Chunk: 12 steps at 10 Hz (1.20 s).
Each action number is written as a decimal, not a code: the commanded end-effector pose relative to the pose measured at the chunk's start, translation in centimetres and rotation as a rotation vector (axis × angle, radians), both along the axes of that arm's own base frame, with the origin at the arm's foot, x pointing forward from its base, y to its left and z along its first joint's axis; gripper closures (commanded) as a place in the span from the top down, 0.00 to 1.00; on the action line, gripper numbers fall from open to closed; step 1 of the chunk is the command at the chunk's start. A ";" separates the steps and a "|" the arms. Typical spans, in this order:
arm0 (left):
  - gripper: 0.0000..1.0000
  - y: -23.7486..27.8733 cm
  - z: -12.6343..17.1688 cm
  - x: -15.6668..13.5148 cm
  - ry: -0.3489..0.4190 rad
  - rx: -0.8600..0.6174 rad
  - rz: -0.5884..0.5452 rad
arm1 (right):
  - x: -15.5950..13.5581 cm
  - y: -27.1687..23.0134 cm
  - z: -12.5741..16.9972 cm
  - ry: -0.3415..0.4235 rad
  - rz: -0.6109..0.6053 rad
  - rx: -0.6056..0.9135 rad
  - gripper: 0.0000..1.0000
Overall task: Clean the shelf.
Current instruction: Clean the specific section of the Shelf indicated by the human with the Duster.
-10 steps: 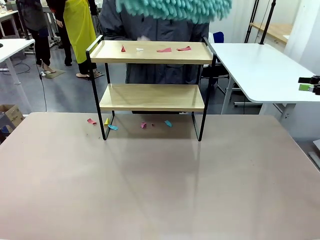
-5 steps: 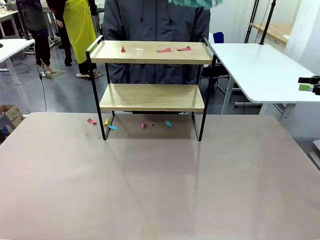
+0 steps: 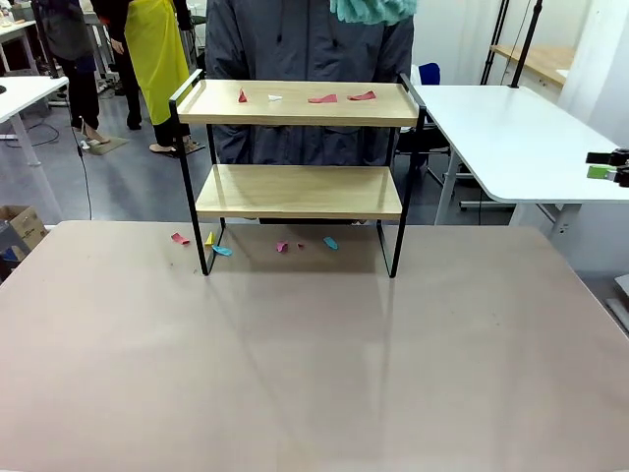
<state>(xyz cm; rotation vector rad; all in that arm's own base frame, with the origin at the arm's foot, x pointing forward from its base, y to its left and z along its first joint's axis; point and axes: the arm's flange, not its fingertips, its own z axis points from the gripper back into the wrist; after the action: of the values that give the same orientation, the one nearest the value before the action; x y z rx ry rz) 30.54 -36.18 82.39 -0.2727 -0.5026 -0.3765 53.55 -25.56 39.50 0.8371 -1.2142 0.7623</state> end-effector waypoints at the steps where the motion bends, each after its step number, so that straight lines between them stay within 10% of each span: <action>1: 0.13 0.6 1.0 -0.6 -0.022 -0.032 -0.011 | 0.0 0.1 0.2 0.002 0.000 -0.003 1.00; 12: 0.13 -10.9 -9.0 3.6 -0.068 -0.113 0.326 | 0.0 0.1 0.2 0.002 0.000 -0.003 1.00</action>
<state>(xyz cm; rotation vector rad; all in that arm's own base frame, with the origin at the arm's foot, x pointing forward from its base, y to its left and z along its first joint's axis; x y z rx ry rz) 34.48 -46.43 73.20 -0.2855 -0.5850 -0.0784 53.55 -25.56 39.50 0.8371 -1.2143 0.7623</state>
